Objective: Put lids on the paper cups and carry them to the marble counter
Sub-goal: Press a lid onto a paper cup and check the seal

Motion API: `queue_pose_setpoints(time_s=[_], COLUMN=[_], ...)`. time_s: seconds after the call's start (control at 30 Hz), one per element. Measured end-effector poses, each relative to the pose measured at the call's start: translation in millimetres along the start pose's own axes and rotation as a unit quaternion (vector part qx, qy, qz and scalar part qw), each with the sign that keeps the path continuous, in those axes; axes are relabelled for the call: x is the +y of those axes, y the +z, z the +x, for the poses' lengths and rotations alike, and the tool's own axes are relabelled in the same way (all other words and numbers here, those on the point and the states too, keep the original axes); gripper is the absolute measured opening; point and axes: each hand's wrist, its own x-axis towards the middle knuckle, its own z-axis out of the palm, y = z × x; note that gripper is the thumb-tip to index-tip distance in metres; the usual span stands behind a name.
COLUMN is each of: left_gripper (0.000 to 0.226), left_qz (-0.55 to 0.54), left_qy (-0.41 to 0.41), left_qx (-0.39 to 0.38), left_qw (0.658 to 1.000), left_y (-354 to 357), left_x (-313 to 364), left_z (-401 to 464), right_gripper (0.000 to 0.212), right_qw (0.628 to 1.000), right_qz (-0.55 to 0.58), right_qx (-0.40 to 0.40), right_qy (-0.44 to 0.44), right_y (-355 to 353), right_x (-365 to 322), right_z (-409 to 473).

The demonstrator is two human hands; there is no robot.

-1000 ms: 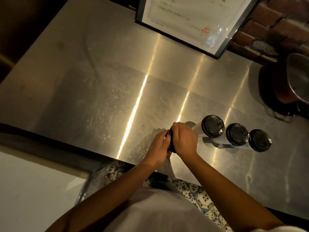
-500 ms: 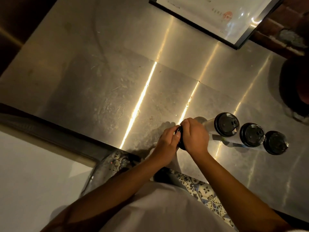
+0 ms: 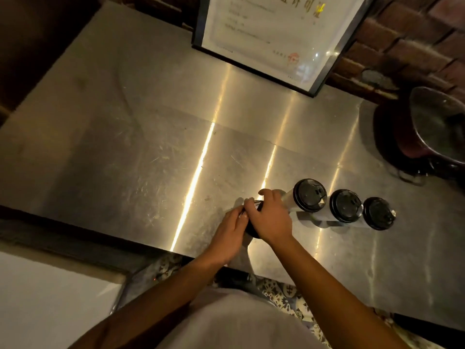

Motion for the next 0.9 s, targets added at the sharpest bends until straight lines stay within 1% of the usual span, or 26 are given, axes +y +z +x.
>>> queue_pose_setpoints(time_s=[0.03,0.07,0.1,0.17,0.23,0.3,0.37,0.4,0.43,0.47,0.5,0.53,0.57,0.63,0.67,0.73,0.8,0.83,0.9], left_gripper=[0.040,0.046,0.050,0.047,0.039,0.035,0.031,0.031,0.031,0.031,0.031,0.030,0.029,0.027,0.025,0.023,0.027,0.028,0.030], left_qz=[-0.001,-0.016,-0.027,-0.058,-0.057,-0.030,0.054,0.123,0.190,0.236,0.266,0.274,0.257,0.206,0.175,0.137,0.107,0.099,0.105], left_qy=[-0.014,-0.045,-0.070,-0.104,-0.077,-0.039,0.021,0.054,0.090,0.117,0.140,0.154,0.154,0.141,0.132,0.142,0.169,0.187,0.224], left_qx=[-0.013,-0.024,-0.025,-0.017,-0.025,-0.027,0.000,0.018,0.038,0.063,0.081,0.094,0.104,0.090,0.082,0.078,0.116,0.135,0.171], left_qw=[1.000,0.999,0.997,0.993,0.995,0.998,0.998,0.991,0.977,0.963,0.950,0.944,0.948,0.964,0.972,0.977,0.973,0.968,0.954], left_y=[0,-2,0,0,3,0,-9,-12,-16,-22,-24,-26,-31,-29,-30,-25,-23,-20,-16], left_x=[3,2,5,10,17,19,18,19,21,23,29,35,41,58,64,77,84,87,90], left_z=[0,1,1,-2,-8,-9,-8,-7,-6,-6,-7,-8,-11,-15,-19,-24,-31,-33,-38], right_gripper=[0.061,0.064,0.064,0.058,0.043,0.035,0.032,0.030,0.027,0.024,0.022,0.025,0.035,0.060,0.064,0.057,0.048,0.050,0.061], right_qw=[0.999,0.996,0.994,0.991,0.986,0.978,0.968,0.961,0.950,0.938,0.923,0.904,0.883,0.843,0.830,0.795,0.761,0.745,0.730], right_qz=[0.017,0.031,0.045,0.071,0.118,0.170,0.220,0.250,0.290,0.325,0.362,0.403,0.437,0.499,0.521,0.574,0.617,0.635,0.654], right_qx=[-0.032,-0.063,-0.080,-0.099,-0.097,-0.093,-0.094,-0.097,-0.099,-0.104,-0.104,-0.106,-0.114,-0.128,-0.132,-0.132,-0.146,-0.148,-0.142], right_qy=[0.025,0.051,0.061,0.061,0.063,0.075,0.075,0.071,0.064,0.064,0.077,0.100,0.126,0.152,0.149,0.142,0.139,0.140,0.138], right_y=[-6,-8,-13,-16,-21,-26,-37,-44,-53,-58,-66,-74,-82,-95,-98,-104,-108,-109,-111], right_x=[2,5,8,10,14,16,15,16,16,15,17,17,12,14,13,18,13,11,8], right_z=[1,2,1,-2,-7,-9,-12,-13,-16,-17,-18,-21,-24,-31,-33,-39,-46,-50,-54])
